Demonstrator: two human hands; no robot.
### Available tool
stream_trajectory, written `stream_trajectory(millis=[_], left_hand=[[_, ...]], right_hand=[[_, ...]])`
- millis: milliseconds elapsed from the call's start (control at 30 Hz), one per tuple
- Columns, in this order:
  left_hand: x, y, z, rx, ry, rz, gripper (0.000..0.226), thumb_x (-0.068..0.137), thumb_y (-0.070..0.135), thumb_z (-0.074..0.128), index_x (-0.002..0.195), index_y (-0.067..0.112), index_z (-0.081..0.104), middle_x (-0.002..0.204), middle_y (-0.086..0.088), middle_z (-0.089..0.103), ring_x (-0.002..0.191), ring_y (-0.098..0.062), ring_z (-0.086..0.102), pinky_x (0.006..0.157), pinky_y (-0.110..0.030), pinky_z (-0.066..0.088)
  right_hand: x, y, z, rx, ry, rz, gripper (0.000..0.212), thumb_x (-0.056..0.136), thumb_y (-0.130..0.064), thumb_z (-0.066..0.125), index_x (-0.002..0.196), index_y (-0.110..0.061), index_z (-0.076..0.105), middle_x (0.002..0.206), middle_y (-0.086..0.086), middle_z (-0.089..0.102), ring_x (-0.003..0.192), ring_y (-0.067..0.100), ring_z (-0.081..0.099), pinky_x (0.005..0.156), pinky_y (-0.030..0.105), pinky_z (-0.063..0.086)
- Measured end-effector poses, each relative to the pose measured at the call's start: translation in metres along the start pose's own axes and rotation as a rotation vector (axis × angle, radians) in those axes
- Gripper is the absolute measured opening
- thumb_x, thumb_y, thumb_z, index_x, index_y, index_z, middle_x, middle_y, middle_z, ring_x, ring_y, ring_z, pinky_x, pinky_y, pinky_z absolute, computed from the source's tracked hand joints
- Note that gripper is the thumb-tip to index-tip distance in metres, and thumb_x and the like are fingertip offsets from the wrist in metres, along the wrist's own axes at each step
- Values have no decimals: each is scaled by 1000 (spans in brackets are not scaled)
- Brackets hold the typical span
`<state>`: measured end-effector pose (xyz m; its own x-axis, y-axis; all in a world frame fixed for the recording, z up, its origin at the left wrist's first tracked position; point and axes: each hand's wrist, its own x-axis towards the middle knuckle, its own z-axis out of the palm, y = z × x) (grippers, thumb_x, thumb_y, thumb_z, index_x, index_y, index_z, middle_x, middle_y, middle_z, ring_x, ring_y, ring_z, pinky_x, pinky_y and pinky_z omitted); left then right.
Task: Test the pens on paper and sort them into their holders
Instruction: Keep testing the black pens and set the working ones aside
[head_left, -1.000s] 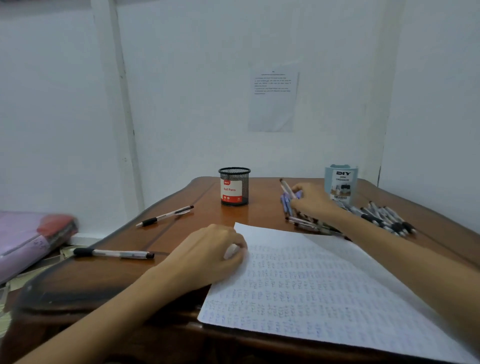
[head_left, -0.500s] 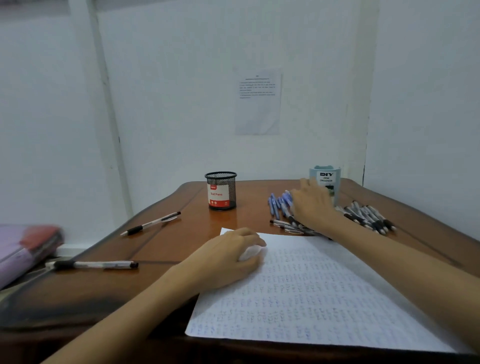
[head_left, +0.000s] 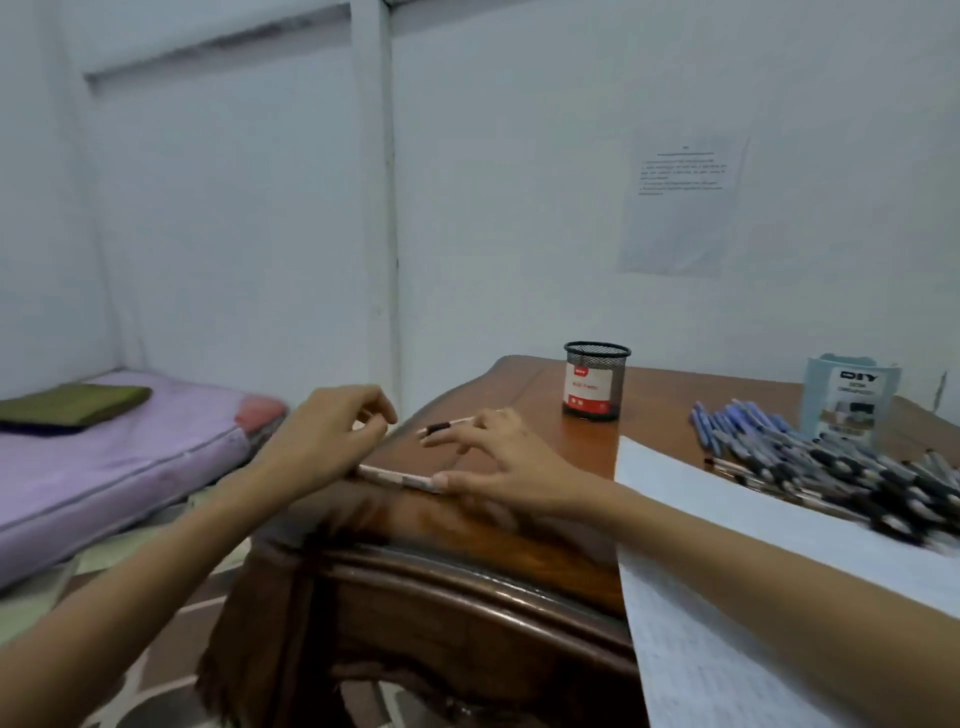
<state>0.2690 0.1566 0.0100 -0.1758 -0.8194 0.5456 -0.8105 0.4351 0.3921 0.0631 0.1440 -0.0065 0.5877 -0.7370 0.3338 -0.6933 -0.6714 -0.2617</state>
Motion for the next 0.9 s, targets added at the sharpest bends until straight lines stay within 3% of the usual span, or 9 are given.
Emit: stream_trajectory(millis=[67, 167, 300, 433, 533, 600, 733, 800, 900], left_hand=[[-7, -18, -10, 27, 37, -40, 12, 86, 16, 51, 86, 20, 63, 77, 12, 58, 73, -6, 54, 65, -21, 38], [-16, -37, -14, 76, 24, -74, 13, 86, 9, 55, 88, 19, 63, 79, 10, 58, 78, -6, 56, 70, -23, 41], [-21, -44, -11, 64, -1, -82, 13, 88, 11, 55, 90, 22, 61, 87, 6, 62, 84, -9, 59, 81, -29, 47], [-16, -37, -3, 81, -17, -65, 16, 90, 17, 52, 101, 17, 65, 94, 9, 60, 92, -9, 58, 86, -32, 48], [-13, -16, 2, 35, -56, -24, 32, 81, 39, 44, 98, 20, 65, 99, 6, 64, 97, -11, 60, 88, -36, 47], [-12, 6, 8, -25, -75, 45, 48, 72, 49, 36, 97, 21, 66, 102, 4, 66, 99, -12, 60, 90, -35, 46], [-15, 61, 33, -67, -281, 254, 62, 74, 65, 31, 107, 24, 65, 111, 10, 63, 105, -4, 56, 95, -30, 42], [-18, 88, 50, -77, -435, 316, 65, 77, 72, 33, 116, 27, 59, 120, 15, 58, 110, 0, 51, 99, -30, 41], [-18, 116, 72, -3, -601, 359, 65, 82, 70, 42, 132, 28, 48, 135, 15, 46, 120, -4, 44, 104, -31, 36]], right_hand=[[4, -8, 15, 12, -18, -11, 42, 87, -51, 54, 126, -36, 54, 110, -1, 45, 111, 13, 33, 93, 36, 35], [10, -12, 22, 54, 82, -15, 30, 86, -42, 60, 112, -29, 66, 104, -3, 54, 103, 10, 40, 86, 32, 40], [11, -7, 18, 64, 131, 12, 17, 88, -28, 62, 102, -21, 70, 98, -6, 65, 80, -1, 52, 75, 21, 49], [11, 4, 5, 104, 204, 105, 17, 91, -22, 58, 102, -14, 70, 83, -8, 61, 58, -2, 50, 55, 8, 39], [10, 18, -26, 410, 409, 298, 15, 92, -11, 54, 95, -9, 69, 71, -7, 58, 60, 5, 49, 47, 8, 40], [1, 29, -51, 675, 521, 434, 16, 93, -6, 50, 96, -6, 65, 69, 0, 56, 60, 12, 51, 43, 15, 46], [-33, 55, -88, 913, 666, 628, 8, 93, -11, 55, 89, -7, 61, 69, 4, 56, 50, 9, 55, 39, 15, 47], [-50, 69, -94, 1019, 723, 654, 13, 89, -15, 62, 78, -10, 59, 60, 0, 58, 38, 3, 52, 38, 14, 46], [-73, 84, -95, 1153, 753, 631, 15, 84, -15, 67, 74, -10, 57, 55, -1, 53, 35, 1, 46, 35, 13, 42]])
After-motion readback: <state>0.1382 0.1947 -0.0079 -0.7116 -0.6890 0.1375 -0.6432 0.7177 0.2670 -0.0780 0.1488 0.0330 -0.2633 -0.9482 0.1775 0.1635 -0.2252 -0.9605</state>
